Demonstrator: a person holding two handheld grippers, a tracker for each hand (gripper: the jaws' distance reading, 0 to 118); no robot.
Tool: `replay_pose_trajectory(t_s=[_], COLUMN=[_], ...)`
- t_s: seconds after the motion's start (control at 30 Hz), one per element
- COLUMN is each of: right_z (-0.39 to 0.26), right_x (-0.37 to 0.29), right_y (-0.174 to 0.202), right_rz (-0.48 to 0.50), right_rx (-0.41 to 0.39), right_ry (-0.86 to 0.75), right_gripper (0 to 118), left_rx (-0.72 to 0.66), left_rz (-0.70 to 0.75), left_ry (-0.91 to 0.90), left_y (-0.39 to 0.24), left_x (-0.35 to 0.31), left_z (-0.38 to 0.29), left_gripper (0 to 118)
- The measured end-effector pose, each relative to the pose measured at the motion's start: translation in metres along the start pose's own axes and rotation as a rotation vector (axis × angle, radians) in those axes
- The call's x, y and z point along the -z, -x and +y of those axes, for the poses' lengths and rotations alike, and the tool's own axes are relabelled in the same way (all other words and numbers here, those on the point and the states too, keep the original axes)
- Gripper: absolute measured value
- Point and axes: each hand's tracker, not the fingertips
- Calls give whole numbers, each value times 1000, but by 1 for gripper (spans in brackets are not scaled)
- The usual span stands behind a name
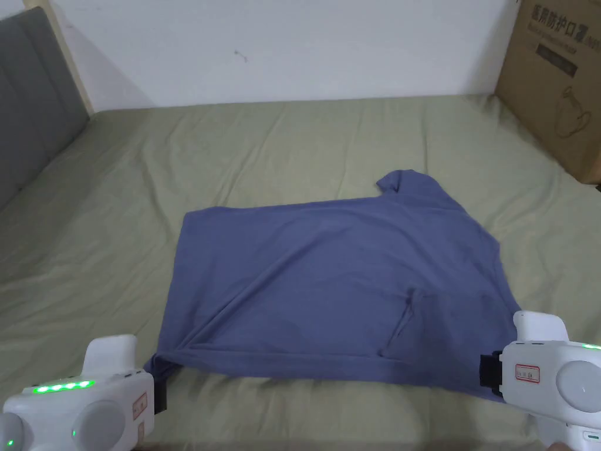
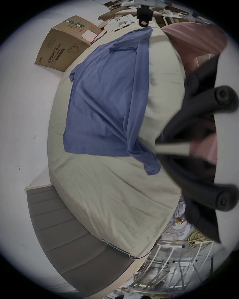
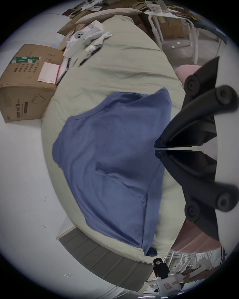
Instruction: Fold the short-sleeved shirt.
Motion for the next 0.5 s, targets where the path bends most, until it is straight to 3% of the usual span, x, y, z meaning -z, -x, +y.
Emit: replay_pose_trajectory(t_s=[0.03, 0.07, 0.1, 0.13, 0.2, 0.23, 0.27, 0.33, 0.5], right_z=[-2, -4, -6, -8, -11, -12, -13, -14, -16], right_x=[4, 5, 7, 8, 8, 9, 10, 12, 11], right_y=[-5, -7, -9, -11, -15, -17, -20, -27, -44], right_rz=[8, 13, 11, 6, -12, -17, -17, -16, -24], right_rx=[20, 35, 34, 34, 27, 26, 28, 49, 76], right_ry=[8, 17, 24, 27, 39, 43, 46, 59, 64], right_gripper=[3, 3, 3, 3, 3, 3, 3, 3, 3], left_rx=[-5, -9, -15, -42, -70, -95, -106, -108, -52], left_rz=[17, 17, 13, 20, 4, -11, -30, -74, -24], left_ry=[6, 3, -4, -6, -6, 14, 28, 122, 97], left_y=[3, 7, 11, 14, 19, 21, 22, 17, 4], left_x=[4, 9, 15, 21, 34, 42, 50, 67, 62], left_z=[4, 7, 12, 17, 24, 26, 26, 20, 14], left_gripper=[49, 70, 83, 88, 87, 82, 67, 6, 5])
